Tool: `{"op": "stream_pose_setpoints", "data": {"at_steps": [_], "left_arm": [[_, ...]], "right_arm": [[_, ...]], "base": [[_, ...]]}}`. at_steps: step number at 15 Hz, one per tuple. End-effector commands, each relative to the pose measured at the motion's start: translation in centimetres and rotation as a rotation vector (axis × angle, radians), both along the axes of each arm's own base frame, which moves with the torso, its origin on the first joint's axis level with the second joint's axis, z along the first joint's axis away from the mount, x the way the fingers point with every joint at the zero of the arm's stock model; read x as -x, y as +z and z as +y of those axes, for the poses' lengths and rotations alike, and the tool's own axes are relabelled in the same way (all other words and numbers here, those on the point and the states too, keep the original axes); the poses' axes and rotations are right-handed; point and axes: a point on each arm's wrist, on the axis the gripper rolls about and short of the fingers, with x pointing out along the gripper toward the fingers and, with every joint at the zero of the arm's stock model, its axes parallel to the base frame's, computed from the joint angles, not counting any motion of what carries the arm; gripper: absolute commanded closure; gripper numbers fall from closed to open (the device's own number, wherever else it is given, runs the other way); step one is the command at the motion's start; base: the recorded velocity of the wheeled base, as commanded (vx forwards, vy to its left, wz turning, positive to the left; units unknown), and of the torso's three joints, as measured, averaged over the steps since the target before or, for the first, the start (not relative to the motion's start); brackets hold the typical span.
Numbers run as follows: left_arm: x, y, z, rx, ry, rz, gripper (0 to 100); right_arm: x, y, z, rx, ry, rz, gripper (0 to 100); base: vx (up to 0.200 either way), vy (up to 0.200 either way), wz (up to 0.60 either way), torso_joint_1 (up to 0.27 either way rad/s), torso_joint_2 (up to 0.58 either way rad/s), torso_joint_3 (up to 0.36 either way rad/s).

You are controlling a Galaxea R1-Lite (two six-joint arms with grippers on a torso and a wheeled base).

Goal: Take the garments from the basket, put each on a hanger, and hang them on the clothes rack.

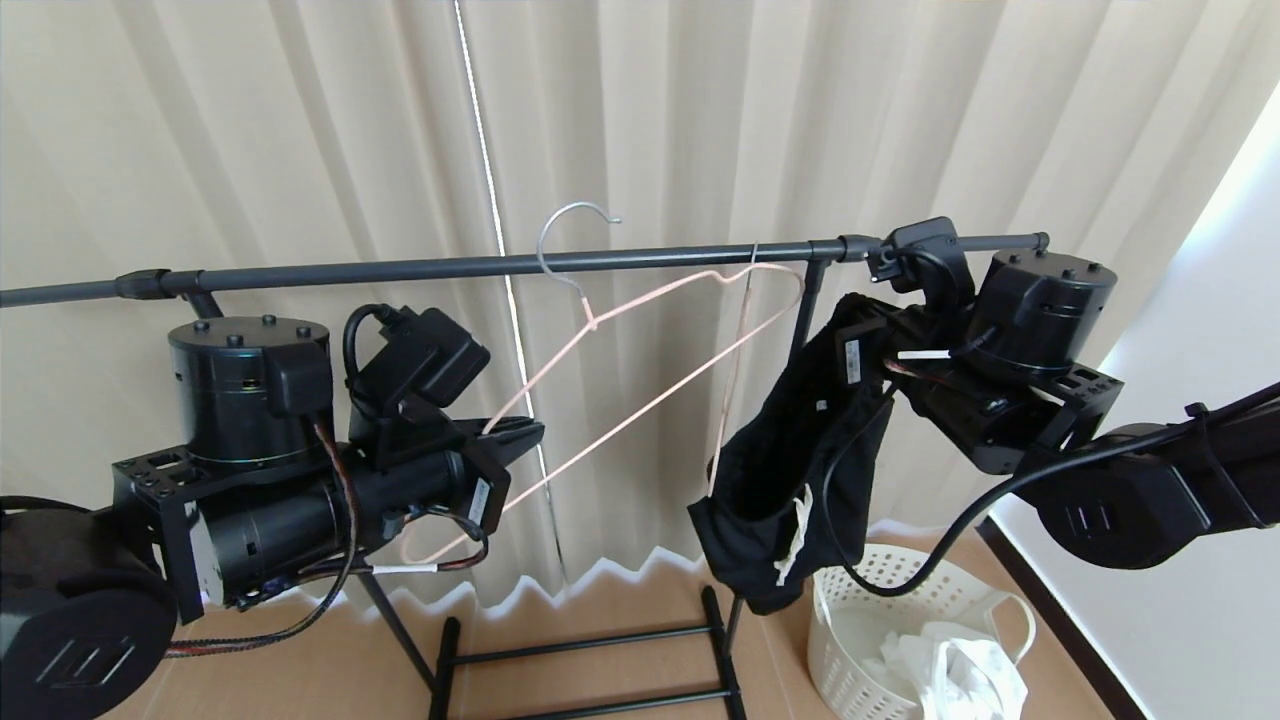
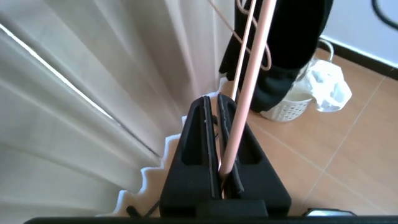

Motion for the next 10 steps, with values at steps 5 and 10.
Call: {"op": "stream_pose_setpoints", "data": {"at_steps": [5, 10], "left_arm": [[0.2, -1.1, 0.6, -0.039, 0.001, 0.019, 100], [1.1, -2.4, 0.6, -0.109, -0.1, 0.026, 100]], "right_arm": [[-0.1, -0.1, 0.0, -0.001, -0.069, -0.002, 100], [-0.5, 0.4, 0.1, -0.026, -0.091, -0.044, 100]], "base": [[0.0, 0.0, 0.0, 0.0, 0.0, 0.0], [0.0, 0.0, 0.0, 0.0, 0.0, 0.0]]}}
